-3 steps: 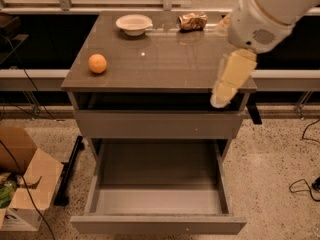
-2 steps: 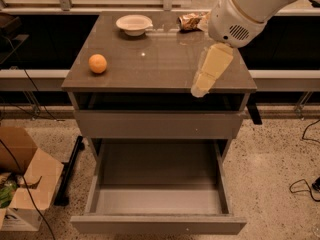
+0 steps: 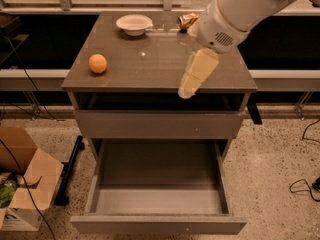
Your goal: Place orange into middle drawer
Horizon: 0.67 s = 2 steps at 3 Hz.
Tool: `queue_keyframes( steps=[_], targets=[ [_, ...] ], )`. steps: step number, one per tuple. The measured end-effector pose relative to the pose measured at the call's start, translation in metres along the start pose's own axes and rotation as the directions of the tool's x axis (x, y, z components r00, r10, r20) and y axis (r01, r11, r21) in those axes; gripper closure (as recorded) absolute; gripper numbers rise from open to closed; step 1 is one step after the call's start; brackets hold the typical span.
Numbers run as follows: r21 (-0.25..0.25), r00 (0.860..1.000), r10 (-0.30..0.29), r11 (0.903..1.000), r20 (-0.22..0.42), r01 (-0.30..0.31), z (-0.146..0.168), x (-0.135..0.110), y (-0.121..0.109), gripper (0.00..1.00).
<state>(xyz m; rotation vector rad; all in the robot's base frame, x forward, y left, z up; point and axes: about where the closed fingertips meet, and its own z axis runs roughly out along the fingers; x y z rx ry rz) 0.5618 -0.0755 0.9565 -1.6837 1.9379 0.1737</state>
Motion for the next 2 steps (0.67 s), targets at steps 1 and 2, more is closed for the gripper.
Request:
queue_keyframes(
  steps=[1, 2],
  targets=[
    [-0.049, 0.996, 0.002, 0.9988, 0.088, 0.002, 0.050, -0.026, -0.016, 0.00],
    [-0.084, 0.990, 0.005, 0.9965, 0.143, 0.007, 0.082, -0.045, -0.029, 0.00]
  ],
)
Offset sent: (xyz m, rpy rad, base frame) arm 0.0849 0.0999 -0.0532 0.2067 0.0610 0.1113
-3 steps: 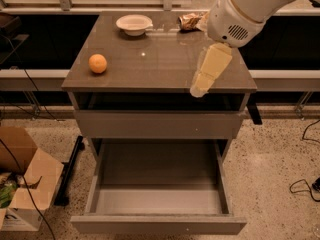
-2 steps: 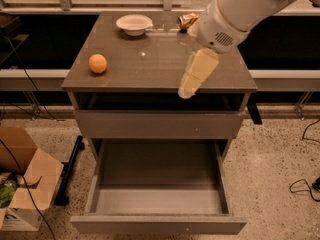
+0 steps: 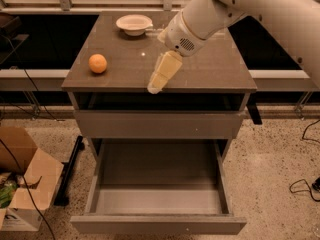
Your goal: Place orange into middle drawer
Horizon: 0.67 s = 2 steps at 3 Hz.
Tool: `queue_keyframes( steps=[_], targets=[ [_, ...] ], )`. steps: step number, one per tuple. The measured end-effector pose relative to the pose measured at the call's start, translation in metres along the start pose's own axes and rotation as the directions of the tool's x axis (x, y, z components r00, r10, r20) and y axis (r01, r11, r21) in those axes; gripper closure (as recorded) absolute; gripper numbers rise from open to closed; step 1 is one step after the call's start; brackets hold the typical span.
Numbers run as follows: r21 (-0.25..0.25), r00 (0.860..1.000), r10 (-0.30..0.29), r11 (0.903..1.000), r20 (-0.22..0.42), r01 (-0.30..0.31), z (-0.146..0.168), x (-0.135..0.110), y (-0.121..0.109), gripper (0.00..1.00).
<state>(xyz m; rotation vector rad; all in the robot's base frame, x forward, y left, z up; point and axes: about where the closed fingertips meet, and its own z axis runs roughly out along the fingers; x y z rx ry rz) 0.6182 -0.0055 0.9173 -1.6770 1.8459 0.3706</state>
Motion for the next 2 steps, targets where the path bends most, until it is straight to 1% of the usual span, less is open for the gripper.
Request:
queue_keyframes(
  steps=[1, 2],
  targets=[
    [-0.035, 0.998, -0.004, 0.9994, 0.055, 0.006, 0.035, -0.018, -0.019, 0.00],
    [-0.065, 0.992, 0.016, 0.9978, 0.124, -0.008, 0.092, -0.051, -0.056, 0.00]
  ],
)
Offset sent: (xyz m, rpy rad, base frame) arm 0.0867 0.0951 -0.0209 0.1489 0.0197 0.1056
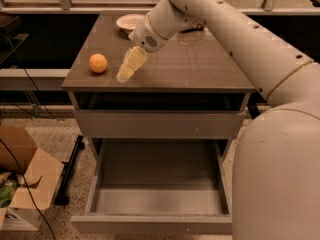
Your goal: Place orange into middle drawer
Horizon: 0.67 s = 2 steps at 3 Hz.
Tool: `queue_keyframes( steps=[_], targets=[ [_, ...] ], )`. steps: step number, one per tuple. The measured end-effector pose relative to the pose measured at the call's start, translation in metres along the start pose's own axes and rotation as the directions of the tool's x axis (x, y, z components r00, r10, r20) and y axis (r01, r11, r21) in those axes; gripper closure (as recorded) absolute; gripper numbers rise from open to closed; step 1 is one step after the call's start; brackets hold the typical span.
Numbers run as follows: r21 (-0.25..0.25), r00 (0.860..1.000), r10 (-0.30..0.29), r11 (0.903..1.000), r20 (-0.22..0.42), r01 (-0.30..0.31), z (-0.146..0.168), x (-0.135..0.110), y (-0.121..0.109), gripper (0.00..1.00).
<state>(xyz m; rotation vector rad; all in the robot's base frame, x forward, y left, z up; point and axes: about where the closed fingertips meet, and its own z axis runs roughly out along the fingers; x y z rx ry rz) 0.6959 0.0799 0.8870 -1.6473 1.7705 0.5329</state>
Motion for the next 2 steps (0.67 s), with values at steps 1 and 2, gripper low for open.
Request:
queue_keyframes(
  steps=[1, 2],
  targets=[
    [-0.001, 1.000, 0.004, 1.0000, 0.003, -0.004, 0.003, -0.001, -0.002, 0.00],
    [-0.018, 0.999, 0.010, 0.9998, 0.032, -0.009, 0.021, -0.004, -0.004, 0.00]
  ],
)
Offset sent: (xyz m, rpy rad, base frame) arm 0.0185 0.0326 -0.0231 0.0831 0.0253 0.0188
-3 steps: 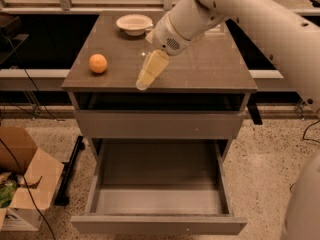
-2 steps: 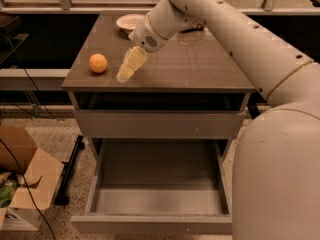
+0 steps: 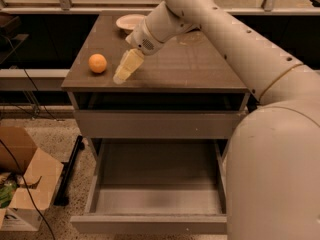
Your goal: Place orange into middle drawer
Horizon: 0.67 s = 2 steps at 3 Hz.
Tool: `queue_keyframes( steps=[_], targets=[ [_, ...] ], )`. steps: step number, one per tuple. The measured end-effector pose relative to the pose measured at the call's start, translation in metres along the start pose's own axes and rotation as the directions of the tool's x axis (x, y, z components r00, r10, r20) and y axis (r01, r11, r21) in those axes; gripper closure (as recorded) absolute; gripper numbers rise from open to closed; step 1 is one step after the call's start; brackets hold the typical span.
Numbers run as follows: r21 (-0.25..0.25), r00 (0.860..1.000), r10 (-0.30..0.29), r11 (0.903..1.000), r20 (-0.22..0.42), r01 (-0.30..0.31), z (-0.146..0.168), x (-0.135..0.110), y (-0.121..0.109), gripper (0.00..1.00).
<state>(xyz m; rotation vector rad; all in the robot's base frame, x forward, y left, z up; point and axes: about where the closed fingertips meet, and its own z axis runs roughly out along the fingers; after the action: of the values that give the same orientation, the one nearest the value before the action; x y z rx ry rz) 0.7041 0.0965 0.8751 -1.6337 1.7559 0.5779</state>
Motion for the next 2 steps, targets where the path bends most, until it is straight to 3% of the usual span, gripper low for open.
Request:
queue_keyframes(
  steps=[2],
  targets=[
    [-0.026, 0.996, -0.040, 0.9988, 0.076, 0.042, 0.035, -0.028, -0.014, 0.00]
  ],
)
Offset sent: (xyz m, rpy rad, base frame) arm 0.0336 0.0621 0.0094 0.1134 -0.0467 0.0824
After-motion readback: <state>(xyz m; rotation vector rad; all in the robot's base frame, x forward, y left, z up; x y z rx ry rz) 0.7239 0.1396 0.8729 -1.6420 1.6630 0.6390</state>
